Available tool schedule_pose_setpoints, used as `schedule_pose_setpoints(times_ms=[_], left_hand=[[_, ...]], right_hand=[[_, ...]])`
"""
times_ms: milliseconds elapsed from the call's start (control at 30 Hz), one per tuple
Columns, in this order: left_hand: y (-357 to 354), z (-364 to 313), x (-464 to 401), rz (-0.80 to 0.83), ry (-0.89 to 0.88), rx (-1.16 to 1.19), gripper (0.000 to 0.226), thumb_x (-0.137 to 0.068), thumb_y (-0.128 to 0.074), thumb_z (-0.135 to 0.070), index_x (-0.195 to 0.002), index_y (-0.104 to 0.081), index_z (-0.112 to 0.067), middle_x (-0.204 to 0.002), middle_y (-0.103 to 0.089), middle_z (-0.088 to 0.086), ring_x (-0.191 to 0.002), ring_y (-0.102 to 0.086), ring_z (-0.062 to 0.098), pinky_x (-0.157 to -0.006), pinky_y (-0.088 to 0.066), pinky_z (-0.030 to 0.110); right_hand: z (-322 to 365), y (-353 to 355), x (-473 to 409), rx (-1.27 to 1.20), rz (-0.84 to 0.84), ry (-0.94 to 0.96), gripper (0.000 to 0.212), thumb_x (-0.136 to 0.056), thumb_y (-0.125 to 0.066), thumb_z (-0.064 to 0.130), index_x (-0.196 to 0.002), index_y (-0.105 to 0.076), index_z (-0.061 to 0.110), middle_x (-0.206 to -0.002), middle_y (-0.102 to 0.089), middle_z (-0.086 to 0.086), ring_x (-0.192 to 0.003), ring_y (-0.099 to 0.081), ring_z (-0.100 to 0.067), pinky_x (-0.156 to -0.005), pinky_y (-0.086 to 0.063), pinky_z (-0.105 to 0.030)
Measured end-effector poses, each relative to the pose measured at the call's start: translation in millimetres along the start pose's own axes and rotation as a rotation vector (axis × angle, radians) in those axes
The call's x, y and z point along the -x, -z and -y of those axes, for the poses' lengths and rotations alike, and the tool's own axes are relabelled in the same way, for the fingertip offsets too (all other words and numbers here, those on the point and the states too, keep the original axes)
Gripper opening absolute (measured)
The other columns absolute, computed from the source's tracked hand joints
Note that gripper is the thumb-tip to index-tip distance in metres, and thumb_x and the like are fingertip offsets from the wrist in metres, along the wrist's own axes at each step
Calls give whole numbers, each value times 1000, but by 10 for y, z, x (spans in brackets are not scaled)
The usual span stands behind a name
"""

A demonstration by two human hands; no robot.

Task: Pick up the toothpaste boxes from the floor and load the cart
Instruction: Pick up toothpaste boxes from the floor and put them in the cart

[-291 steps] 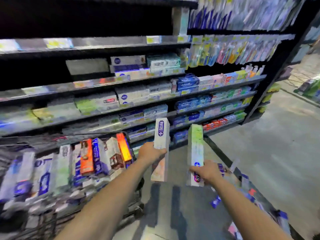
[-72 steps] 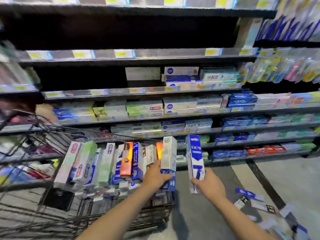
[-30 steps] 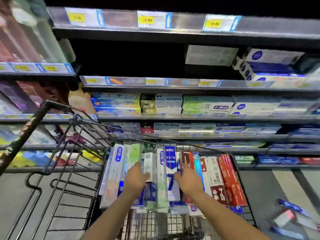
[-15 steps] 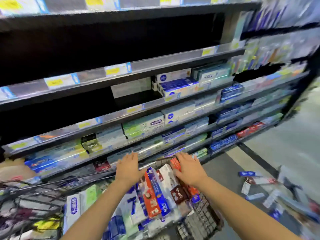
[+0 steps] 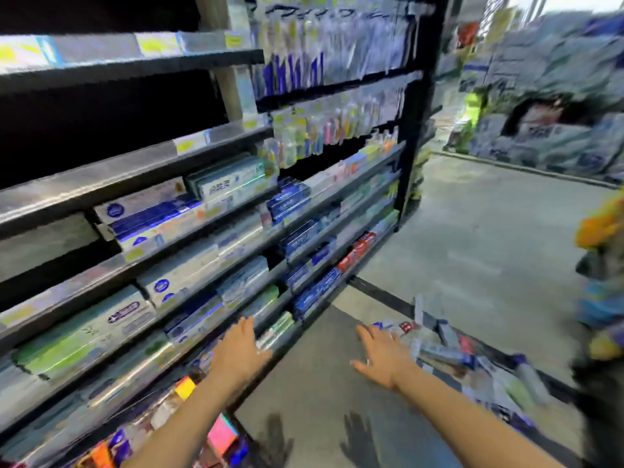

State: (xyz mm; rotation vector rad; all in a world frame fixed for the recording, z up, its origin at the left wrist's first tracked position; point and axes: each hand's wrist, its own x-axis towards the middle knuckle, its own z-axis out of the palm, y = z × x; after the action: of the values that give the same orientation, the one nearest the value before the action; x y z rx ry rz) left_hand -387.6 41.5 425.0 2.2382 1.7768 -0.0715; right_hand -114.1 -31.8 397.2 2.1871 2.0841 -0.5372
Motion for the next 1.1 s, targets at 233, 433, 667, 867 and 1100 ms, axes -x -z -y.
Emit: schedule_pose_setpoints(times_ms=[233, 433, 667, 867, 1100], left_hand=[[-317, -1135, -445, 109, -106, -14, 88, -88, -54, -51, -151, -11, -6, -158, -16, 11, -144, -22, 24, -115, -26, 37], [-289, -1706, -901, 181, -116, -26, 82, -87, -57, -46, -147, -21, -3, -154, -26, 14, -141, -28, 25, -113, -25, 30], [-488, -2321, -1755, 276, -153, -96, 66, -84, -62, -46, -132, -36, -7, -138, -43, 11, -128, -41, 29, -101, -38, 37], [-782, -2774, -2806, 411, -217, -100, 71, -88, -55, -48, -140, -33, -6, -143, -41, 14, -133, -39, 29, -107, -34, 35], [-1119, -3128, -3848, 535, -213, -144, 56, -94, -52, -36, -138, -36, -5, -140, -43, 16, -129, -43, 30, -99, -38, 35]], right_hand=[[-1405, 107, 160, -64, -31, -215, 75, -86, -44, 56, -146, -27, 14, -150, -33, -10, -137, -33, -30, -113, -24, -49], [-2134, 195, 163, -137, -16, -347, 76, -92, -47, 52, -151, -14, 16, -156, -22, -7, -141, -26, -31, -111, -29, -42], [-2758, 128, -229, -255, 26, -500, 76, -91, -46, 50, -151, -16, 15, -153, -28, -9, -136, -36, -29, -108, -33, -40], [-3232, 84, -857, -266, 99, -608, 74, -92, -49, 50, -150, -18, 17, -154, -26, -8, -139, -31, -26, -110, -30, -38], [-3582, -185, -1731, -358, 225, -696, 83, -91, -51, 48, -151, -5, 15, -158, -12, -13, -136, -36, -32, -104, -39, -39]])
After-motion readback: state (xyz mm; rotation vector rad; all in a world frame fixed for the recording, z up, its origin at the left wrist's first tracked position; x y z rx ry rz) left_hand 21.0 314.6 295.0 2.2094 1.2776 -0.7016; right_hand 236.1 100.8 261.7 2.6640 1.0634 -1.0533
